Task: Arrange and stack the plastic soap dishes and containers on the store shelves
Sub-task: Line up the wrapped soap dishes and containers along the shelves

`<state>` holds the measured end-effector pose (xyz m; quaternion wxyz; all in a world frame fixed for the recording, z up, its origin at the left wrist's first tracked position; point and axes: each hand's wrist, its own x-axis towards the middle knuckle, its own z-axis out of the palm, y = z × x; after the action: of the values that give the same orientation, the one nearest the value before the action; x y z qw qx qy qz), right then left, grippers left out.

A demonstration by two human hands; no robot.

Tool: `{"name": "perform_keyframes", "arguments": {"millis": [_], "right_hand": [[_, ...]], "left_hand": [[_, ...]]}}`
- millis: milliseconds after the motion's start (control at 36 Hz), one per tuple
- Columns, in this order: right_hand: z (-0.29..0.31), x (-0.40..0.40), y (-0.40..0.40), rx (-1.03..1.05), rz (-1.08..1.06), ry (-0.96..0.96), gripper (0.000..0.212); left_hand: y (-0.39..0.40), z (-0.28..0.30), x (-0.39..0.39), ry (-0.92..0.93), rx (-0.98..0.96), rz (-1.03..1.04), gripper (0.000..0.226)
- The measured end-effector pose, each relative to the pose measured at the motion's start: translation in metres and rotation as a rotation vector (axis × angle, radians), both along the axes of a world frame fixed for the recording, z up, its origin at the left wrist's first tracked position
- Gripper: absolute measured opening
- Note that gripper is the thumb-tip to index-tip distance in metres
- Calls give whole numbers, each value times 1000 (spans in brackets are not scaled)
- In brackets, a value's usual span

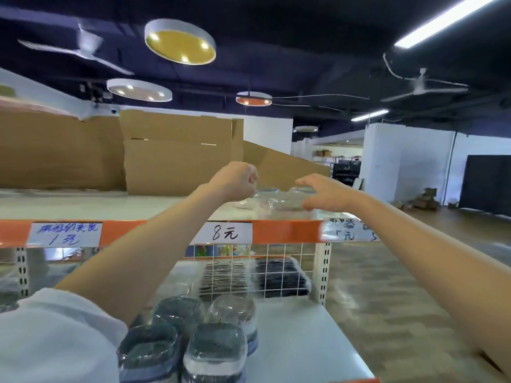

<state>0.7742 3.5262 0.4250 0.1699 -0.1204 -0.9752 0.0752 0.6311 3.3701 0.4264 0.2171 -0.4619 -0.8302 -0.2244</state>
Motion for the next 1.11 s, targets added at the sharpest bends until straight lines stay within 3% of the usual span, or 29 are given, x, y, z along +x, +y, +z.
{"name": "perform_keyframes", "arguments": {"millis": [194, 361, 528, 639, 778, 944, 1028, 1111], "right_hand": [[2, -31, 9, -180, 27, -121, 71], [2, -49, 15, -188, 54, -223, 71], [5, -57, 13, -125, 17, -338, 98], [5, -61, 16, -96, 24, -374, 106], [8, -65, 21, -75, 3, -424, 107], [6, -70, 25, -47, 8, -435, 104], [4, -67, 24, -43, 17, -396, 102], [0, -63, 26, -121, 34, -344, 83]], "left_hand": [[26, 7, -45, -54, -181, 57, 34], [51, 6, -69, -139, -318, 30, 48], [61, -7, -95, -335, -481, -5, 70], [66, -8, -102, -331, -502, -11, 68], [66, -10, -101, -185, -495, 124, 70], [54, -9, -99, -295, -432, 166, 91], [56, -8, -102, -380, -385, 108, 79], [58, -10, -103, -355, -331, 79, 49]]}}
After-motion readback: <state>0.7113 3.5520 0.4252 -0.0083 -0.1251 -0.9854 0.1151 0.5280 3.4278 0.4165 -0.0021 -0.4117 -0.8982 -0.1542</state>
